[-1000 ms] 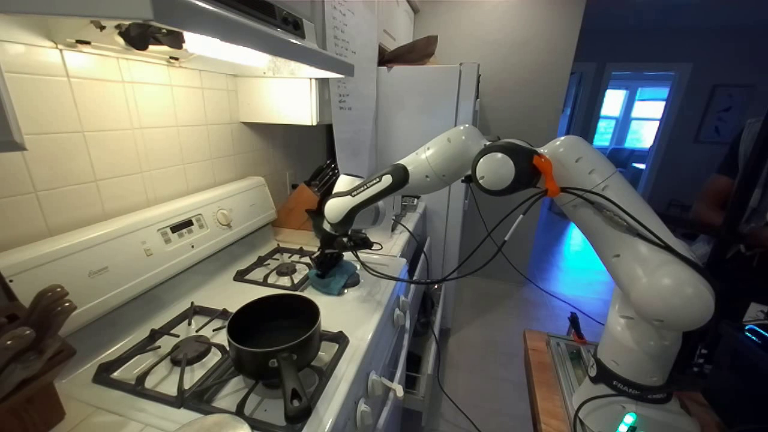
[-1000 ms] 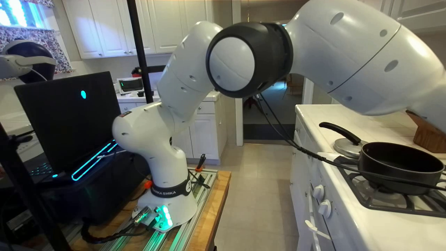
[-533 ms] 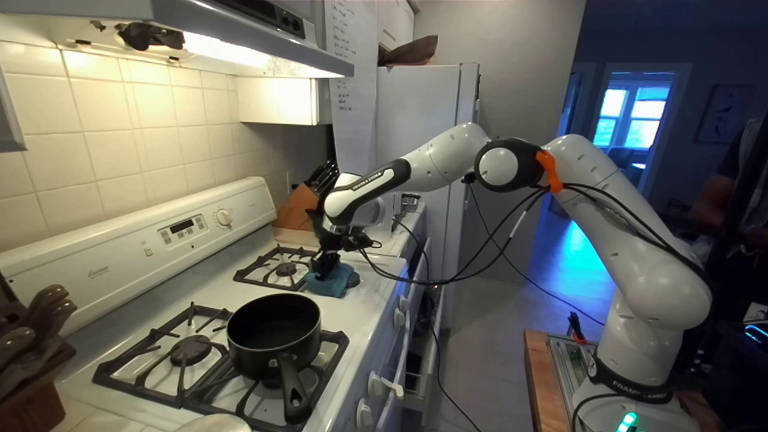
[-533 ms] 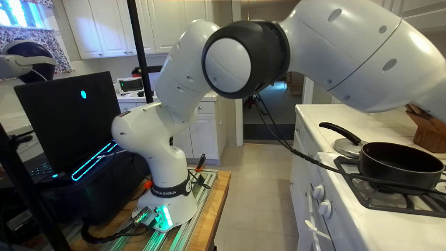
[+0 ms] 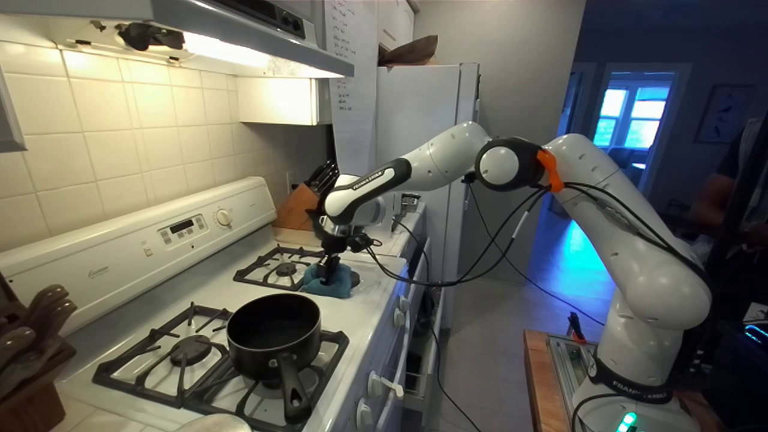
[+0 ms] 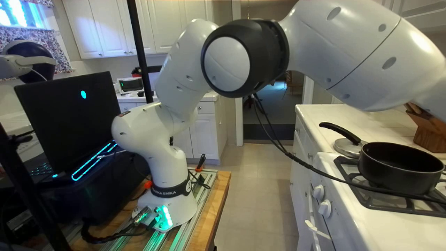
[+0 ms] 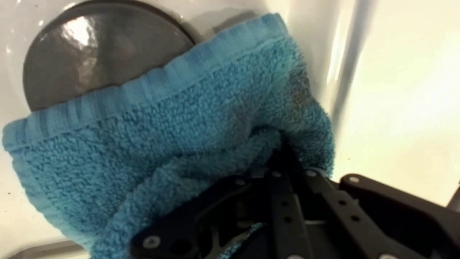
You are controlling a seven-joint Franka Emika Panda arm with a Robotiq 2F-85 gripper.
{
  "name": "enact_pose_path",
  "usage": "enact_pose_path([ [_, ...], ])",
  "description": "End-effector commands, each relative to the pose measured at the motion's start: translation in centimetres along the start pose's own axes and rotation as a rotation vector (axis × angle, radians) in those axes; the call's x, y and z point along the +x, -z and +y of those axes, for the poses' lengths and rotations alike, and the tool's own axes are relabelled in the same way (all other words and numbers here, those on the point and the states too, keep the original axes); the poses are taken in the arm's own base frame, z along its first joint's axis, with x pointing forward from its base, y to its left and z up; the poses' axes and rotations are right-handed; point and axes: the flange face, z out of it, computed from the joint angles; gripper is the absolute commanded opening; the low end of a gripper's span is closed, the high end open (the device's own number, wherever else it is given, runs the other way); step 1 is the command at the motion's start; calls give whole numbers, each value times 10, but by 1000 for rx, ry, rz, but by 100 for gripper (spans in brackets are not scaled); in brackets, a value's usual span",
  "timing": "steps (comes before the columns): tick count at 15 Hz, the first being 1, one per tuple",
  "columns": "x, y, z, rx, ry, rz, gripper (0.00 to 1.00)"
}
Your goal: Pick up the blue towel and clean the right bottom plate of the stove
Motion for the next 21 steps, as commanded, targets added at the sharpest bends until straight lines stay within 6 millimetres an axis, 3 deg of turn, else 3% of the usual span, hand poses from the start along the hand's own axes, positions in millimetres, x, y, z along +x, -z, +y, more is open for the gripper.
enact_pose_path([
  [1, -17, 7, -5, 15, 90, -61, 1],
  [12, -32, 17, 1, -21, 157, -57, 1],
  [21, -18, 42, 23, -83, 26, 99, 1],
])
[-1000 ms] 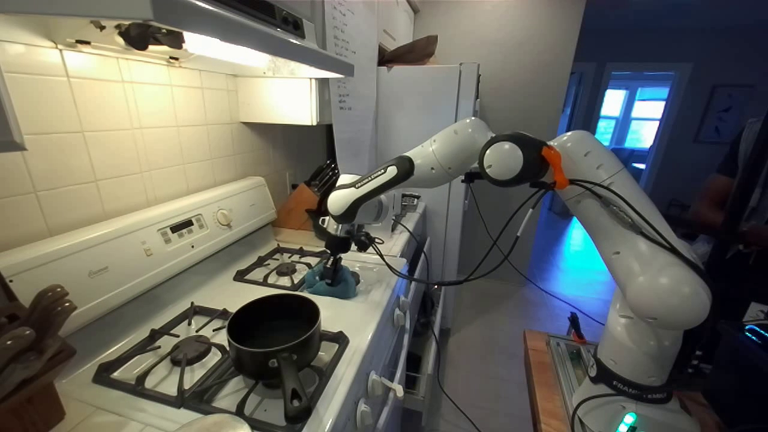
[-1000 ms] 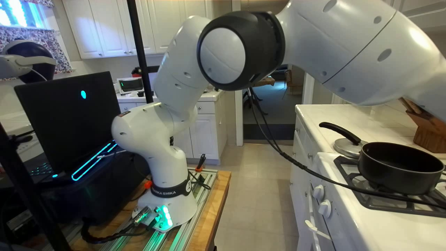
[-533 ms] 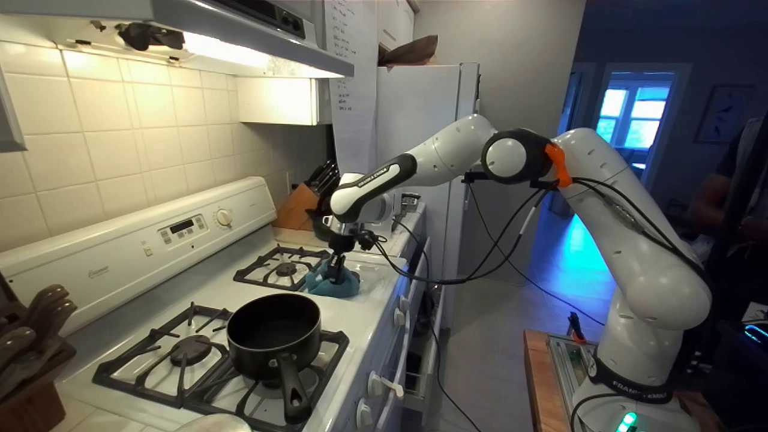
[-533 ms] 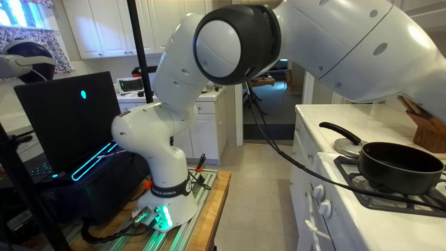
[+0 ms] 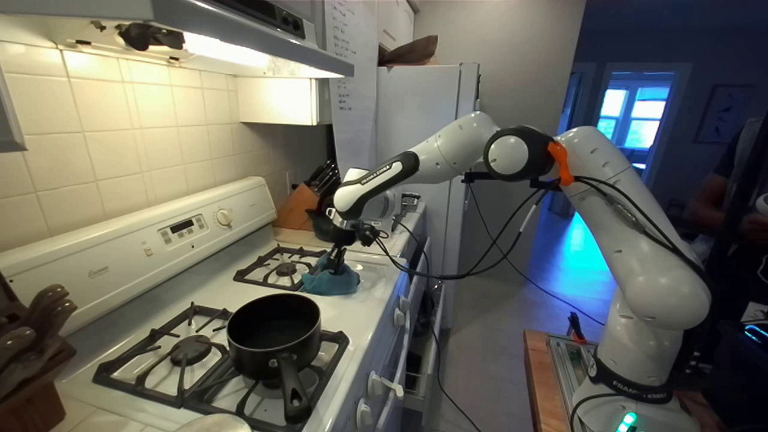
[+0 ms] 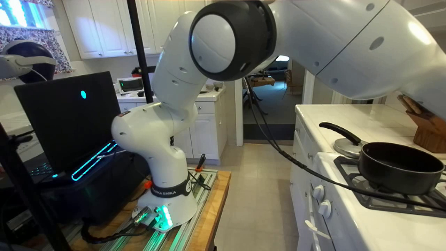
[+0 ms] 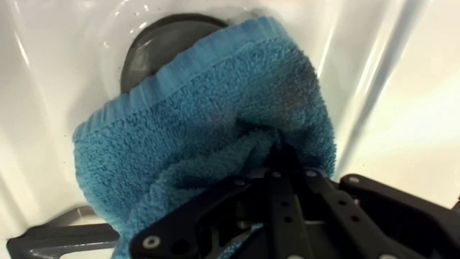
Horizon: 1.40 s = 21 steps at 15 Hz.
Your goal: Pick up the blue towel and clean the right bottom plate of the stove
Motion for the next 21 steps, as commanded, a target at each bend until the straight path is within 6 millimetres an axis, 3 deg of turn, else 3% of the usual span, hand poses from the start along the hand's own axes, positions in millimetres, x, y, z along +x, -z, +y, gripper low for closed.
enact_pose_path([
  [1, -1, 18, 14, -43, -109, 87, 1],
  [5, 1, 31, 44, -137, -287, 175, 1],
  [11, -18, 41, 80, -312, -417, 166, 1],
  [17, -29, 41, 83, -450, -375, 18, 1],
  [21, -40, 27, 71, -400, -326, -157, 1],
])
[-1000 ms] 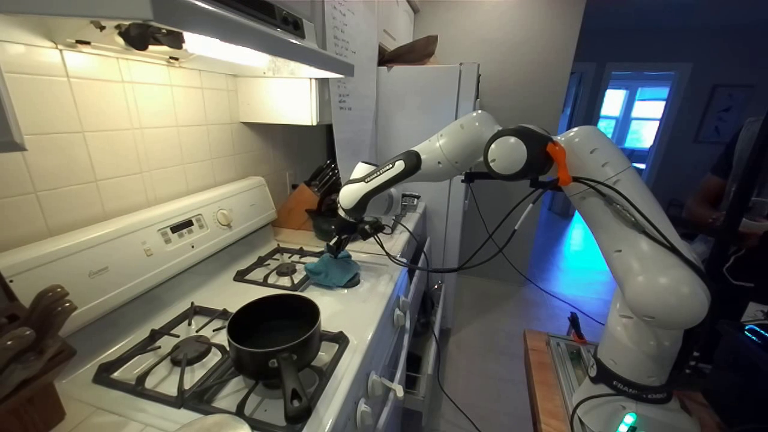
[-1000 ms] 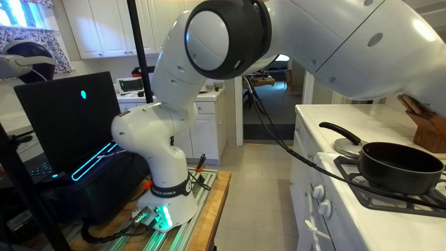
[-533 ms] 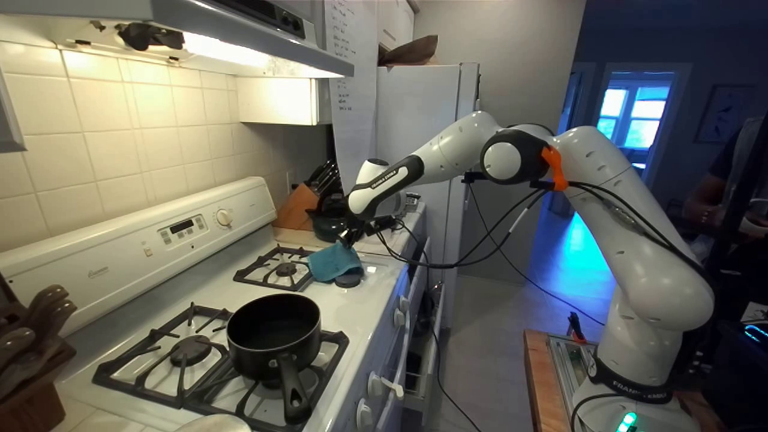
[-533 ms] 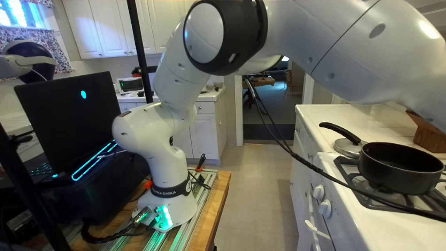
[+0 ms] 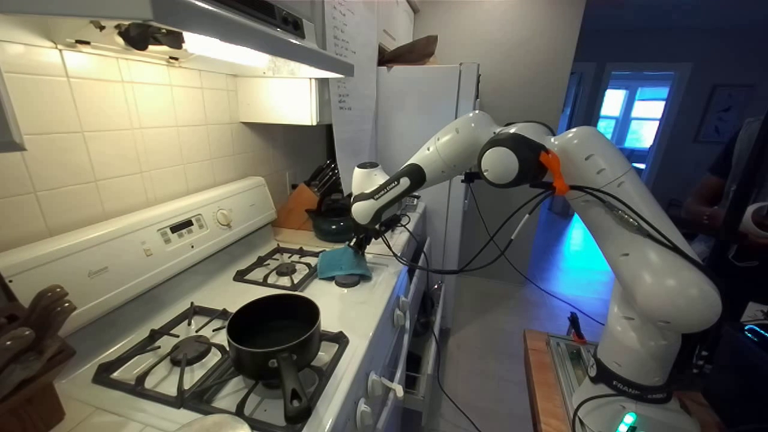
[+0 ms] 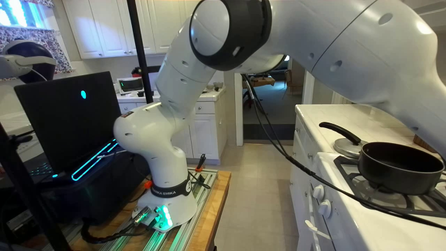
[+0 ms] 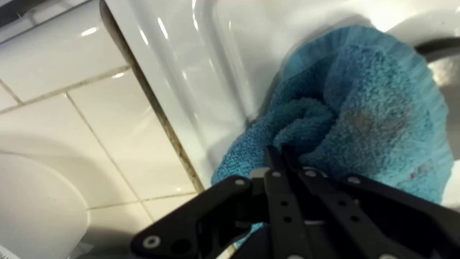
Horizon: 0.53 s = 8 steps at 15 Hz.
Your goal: Pick up the blue towel and clean the right bottom plate of the stove
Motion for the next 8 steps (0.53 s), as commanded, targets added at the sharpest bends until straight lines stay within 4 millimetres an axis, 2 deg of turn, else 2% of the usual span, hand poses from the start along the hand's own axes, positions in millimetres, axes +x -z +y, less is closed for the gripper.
enact_pose_path([
  [1, -14, -1, -8, 0, 65, -129, 1],
  [8, -30, 6, -17, 34, 164, -299, 1],
])
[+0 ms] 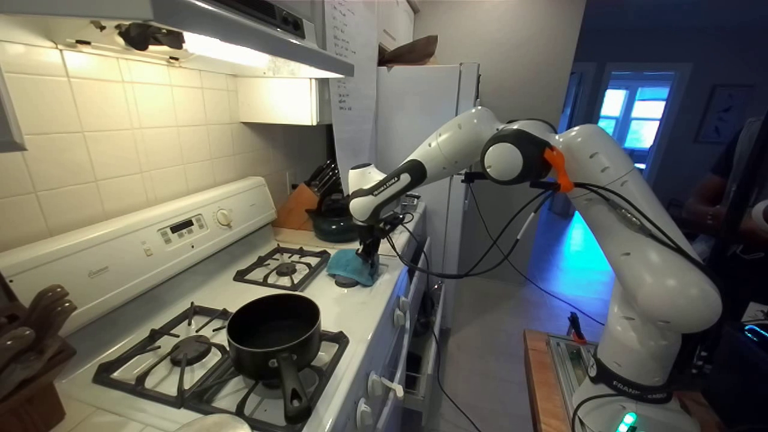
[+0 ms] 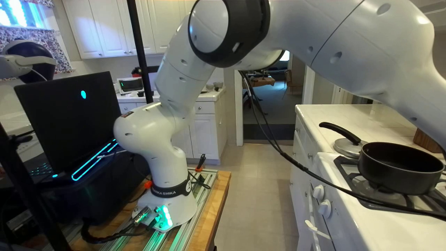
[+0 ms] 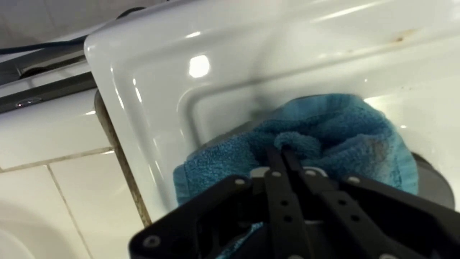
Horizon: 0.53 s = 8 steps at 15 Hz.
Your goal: Pick up the blue towel and clean the right bottom plate of the stove
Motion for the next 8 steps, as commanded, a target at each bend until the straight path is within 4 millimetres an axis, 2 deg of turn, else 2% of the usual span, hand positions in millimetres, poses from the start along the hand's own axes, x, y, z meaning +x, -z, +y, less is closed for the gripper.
enact_pose_path([
  [1, -11, 5, -9, 4, 85, -100, 1],
  [8, -10, 4, -41, 56, 140, -112, 1],
])
